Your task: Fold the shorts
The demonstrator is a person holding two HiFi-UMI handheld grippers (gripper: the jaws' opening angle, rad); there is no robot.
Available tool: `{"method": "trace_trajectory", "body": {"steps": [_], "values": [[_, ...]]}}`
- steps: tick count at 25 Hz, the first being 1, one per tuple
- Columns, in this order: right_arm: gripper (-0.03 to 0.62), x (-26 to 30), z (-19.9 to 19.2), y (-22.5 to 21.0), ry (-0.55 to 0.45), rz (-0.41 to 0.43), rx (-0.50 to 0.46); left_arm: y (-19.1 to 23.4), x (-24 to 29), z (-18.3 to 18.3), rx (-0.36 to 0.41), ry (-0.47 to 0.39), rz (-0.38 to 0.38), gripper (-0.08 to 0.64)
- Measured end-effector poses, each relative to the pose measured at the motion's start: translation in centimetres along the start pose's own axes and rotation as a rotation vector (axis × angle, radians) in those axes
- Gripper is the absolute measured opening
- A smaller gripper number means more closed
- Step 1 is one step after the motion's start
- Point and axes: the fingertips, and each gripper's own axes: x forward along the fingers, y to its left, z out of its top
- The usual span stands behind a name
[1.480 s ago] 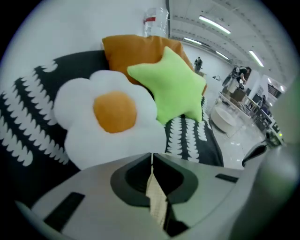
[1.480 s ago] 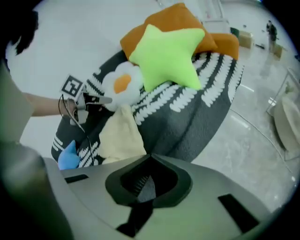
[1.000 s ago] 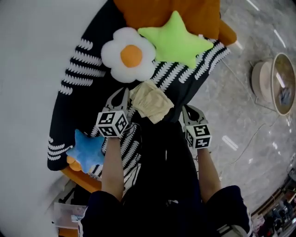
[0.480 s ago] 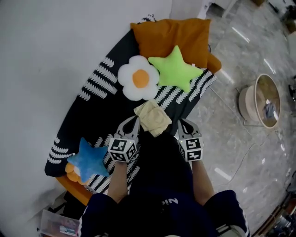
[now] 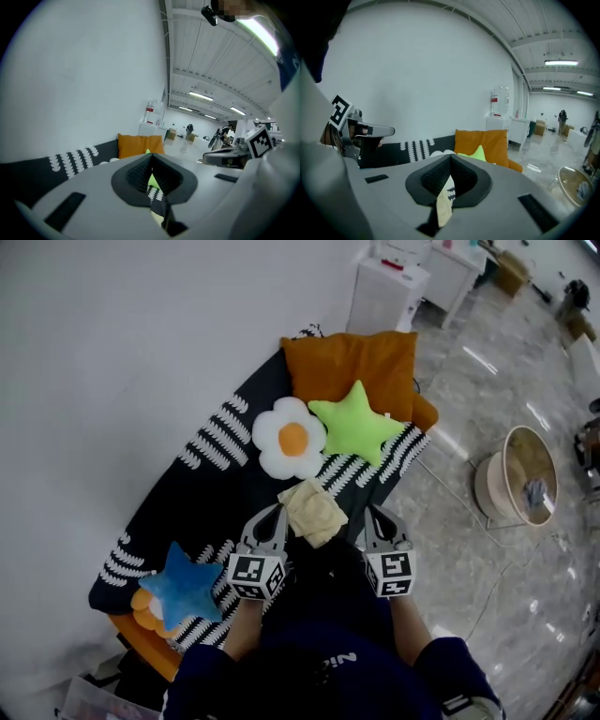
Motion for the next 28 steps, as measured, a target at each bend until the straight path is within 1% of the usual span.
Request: {"method": "trace_trajectory", "body": {"steps": [3,6,9,13,16,18,19,21,23,26,28], "values": [[0.009,-1.2,4.1,-0.4,-0.093,-0.018,-0.050,-0.2,-1.2,3.4,0.075,-0.070,0.013,0.003],[0.009,-2.4,8.2,-1.1,-0.179,-0.044,-0.064,-0.6,-2.0,7.3,0.132,-0.136,0.026,0.003],[0.009,-3.6,11.5,-1.7,-0.233,-0.070,-0.053,-1.6,-2.4,11.1,0.165,-0.195,0.023,0.003],[0.009,-5.7,15.5,-2.0,-0.300,-0.118,-0.094,-2.6,-3.0,15.7,0.173,-0.260,0.016,0.003],[0.009,-7.3,18.1,-2.2,-0.380,-0.142,-0.099,-3.7,-3.3,18.4,0.228,-0.313,0.014,0.002],[0.009,-7.8,18.8,-2.3,-0.407,-0.152,-0.094,-4.3,-3.3,19.3,0.268,-0.353,0.020,0.003],[0.009,-7.9,18.9,-2.4,-0.407,-0.153,-0.091,-4.4,-3.1,19.5,0.276,-0.369,0.028,0.003],[0.009,-7.7,18.8,-2.6,-0.407,-0.147,-0.086,-4.5,-3.0,19.8,0.261,-0.406,0.045,0.003],[0.009,-7.5,18.6,-2.8,-0.402,-0.158,-0.098,-4.7,-3.1,20.2,0.243,-0.442,0.041,0.002],[0.008,-7.3,18.5,-2.8,-0.390,-0.175,-0.119,-5.2,-3.1,20.3,0.264,-0.452,0.045,0.002],[0.008,-7.2,18.6,-2.4,-0.402,-0.155,-0.129,-5.3,-3.1,20.2,0.274,-0.451,0.050,0.002]]}}
